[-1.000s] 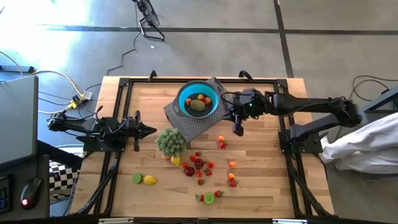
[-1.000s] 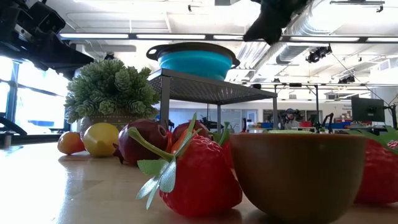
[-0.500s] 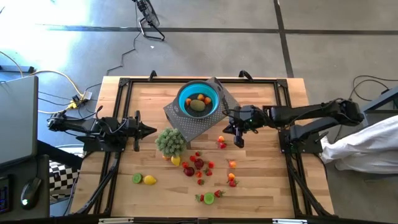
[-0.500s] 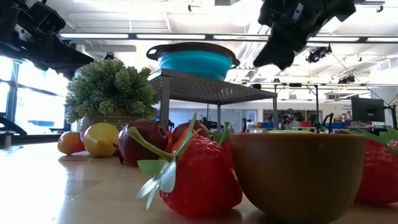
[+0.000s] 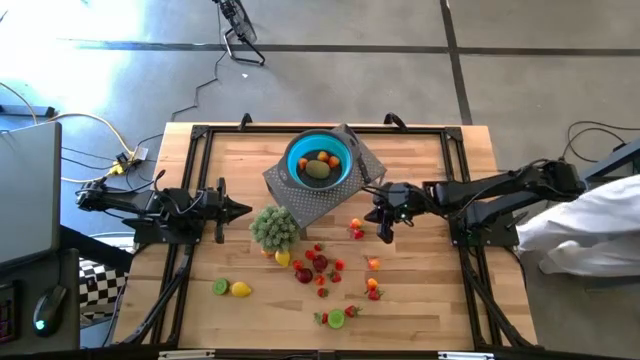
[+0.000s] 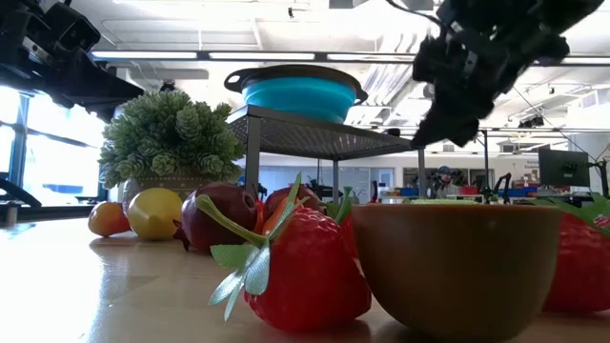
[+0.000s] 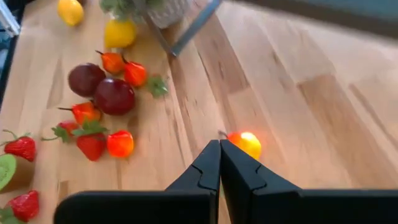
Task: Pick & Place Fruit
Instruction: Put the strawberry into the blue strainer bowl on the shelf
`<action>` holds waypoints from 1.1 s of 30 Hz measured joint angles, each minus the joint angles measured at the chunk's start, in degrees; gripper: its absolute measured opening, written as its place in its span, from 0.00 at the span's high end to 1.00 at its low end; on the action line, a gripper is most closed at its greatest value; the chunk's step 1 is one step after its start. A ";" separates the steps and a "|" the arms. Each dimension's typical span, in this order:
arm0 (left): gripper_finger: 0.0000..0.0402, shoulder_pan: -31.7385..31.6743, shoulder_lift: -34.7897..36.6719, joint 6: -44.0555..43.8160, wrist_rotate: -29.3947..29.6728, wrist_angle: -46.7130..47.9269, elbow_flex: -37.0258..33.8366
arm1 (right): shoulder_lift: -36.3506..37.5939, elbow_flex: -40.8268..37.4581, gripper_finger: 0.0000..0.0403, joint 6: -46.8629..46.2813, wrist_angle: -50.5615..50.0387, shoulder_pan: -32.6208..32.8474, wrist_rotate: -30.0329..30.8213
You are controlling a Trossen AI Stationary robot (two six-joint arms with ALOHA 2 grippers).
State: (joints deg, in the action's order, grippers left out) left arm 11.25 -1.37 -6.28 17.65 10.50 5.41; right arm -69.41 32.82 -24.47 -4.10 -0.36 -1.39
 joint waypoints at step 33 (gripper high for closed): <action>1.00 0.01 0.02 0.00 0.00 -0.02 0.00 | 0.00 -5.46 0.99 25.16 0.50 -0.02 7.17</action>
State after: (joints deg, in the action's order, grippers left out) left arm 11.26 -1.34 -6.28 17.65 10.48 5.41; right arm -69.41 27.35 0.69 -3.60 -0.38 5.78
